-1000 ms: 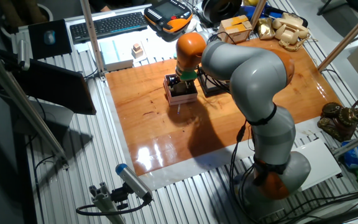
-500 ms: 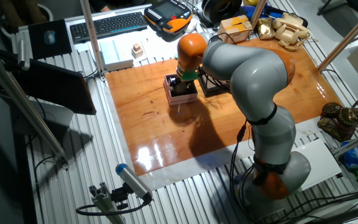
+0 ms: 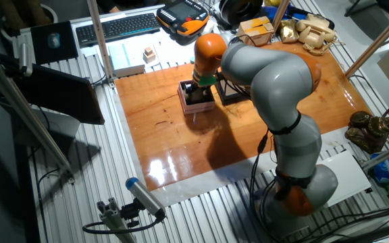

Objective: Move an object from one box to another

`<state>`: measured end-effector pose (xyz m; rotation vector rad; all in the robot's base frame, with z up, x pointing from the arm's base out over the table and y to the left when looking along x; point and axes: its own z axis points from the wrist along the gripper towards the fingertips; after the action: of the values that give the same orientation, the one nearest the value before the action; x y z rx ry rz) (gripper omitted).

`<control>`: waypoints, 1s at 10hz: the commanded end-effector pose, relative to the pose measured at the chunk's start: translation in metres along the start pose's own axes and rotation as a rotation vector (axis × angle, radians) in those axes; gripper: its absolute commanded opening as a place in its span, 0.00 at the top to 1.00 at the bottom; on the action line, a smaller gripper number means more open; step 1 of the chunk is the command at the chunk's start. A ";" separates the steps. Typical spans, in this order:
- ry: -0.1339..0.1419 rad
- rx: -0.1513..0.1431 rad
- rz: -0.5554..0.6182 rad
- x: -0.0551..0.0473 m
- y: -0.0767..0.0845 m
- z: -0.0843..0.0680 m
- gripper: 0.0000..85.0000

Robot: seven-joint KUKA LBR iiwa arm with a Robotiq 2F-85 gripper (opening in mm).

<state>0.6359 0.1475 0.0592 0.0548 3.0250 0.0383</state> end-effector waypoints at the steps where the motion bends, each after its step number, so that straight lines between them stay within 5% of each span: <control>1: -0.001 0.000 0.000 0.000 0.000 -0.004 1.00; 7: 0.005 0.012 0.023 -0.001 0.001 -0.063 1.00; 10: 0.045 0.016 -0.040 -0.012 -0.012 -0.097 1.00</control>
<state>0.6373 0.1320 0.1524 -0.0094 3.0732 0.0146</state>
